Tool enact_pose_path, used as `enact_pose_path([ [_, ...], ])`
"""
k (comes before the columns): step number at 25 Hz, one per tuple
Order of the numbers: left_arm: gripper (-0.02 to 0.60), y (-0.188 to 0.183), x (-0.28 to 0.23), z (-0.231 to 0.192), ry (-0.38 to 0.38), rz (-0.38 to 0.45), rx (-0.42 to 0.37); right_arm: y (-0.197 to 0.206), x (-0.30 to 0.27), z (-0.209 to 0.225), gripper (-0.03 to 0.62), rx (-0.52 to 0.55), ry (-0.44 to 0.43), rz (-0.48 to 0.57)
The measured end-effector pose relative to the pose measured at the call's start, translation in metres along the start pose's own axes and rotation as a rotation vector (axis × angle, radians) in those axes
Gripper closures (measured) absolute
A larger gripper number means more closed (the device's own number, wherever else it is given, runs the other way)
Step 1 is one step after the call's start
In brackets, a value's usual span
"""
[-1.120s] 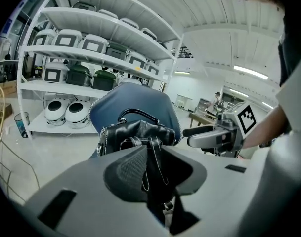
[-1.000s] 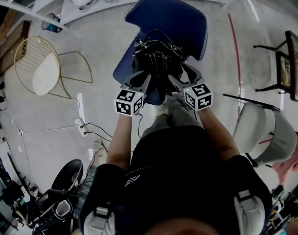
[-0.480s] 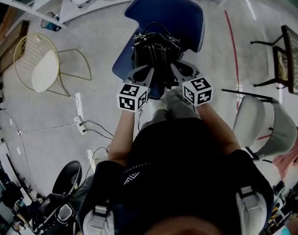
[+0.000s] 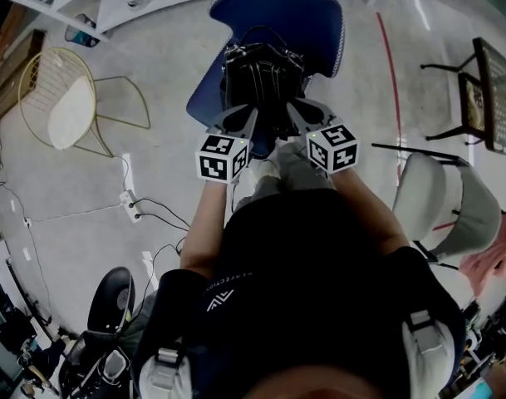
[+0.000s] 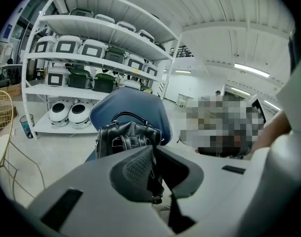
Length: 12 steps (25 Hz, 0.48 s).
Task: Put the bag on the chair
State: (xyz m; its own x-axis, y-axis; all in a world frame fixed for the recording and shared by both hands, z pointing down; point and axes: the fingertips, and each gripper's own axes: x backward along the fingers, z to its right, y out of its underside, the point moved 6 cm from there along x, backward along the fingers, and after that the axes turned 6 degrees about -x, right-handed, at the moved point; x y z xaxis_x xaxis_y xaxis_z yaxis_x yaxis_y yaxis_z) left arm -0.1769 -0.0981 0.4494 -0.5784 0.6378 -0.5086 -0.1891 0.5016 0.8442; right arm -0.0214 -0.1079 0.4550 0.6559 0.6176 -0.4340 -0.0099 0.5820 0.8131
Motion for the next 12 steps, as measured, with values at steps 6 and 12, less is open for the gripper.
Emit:
enact_pose_path([
  [6,0.551,0.010,0.004,0.003,-0.003,-0.023,0.011,0.008,0.002,-0.003,0.551,0.003,-0.004,-0.017],
  [12,0.551,0.016,0.003,0.003,0.002,-0.048,0.003,0.011,0.001,-0.003,0.551,-0.003,-0.008,-0.029],
])
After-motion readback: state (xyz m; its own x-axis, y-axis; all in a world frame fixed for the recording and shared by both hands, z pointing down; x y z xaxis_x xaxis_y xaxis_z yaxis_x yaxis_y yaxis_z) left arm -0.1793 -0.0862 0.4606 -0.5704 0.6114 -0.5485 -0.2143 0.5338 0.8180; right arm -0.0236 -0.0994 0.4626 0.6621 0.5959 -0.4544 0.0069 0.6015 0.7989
